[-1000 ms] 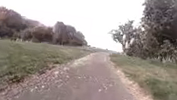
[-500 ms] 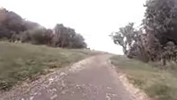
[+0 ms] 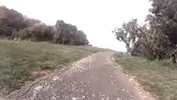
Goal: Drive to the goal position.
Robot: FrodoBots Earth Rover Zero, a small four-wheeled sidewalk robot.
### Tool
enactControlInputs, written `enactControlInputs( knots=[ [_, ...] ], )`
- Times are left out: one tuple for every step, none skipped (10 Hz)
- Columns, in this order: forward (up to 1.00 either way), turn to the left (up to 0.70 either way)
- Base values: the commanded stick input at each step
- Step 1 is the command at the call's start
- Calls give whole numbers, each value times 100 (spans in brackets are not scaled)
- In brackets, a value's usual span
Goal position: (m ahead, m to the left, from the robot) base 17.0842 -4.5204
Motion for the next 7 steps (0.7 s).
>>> enactControlInputs(
  knots=[
    [0, 0],
    [0, 0],
    [0, 0],
    [0, 0],
    [70, 0],
    [70, 0],
    [70, 0]
  ],
)
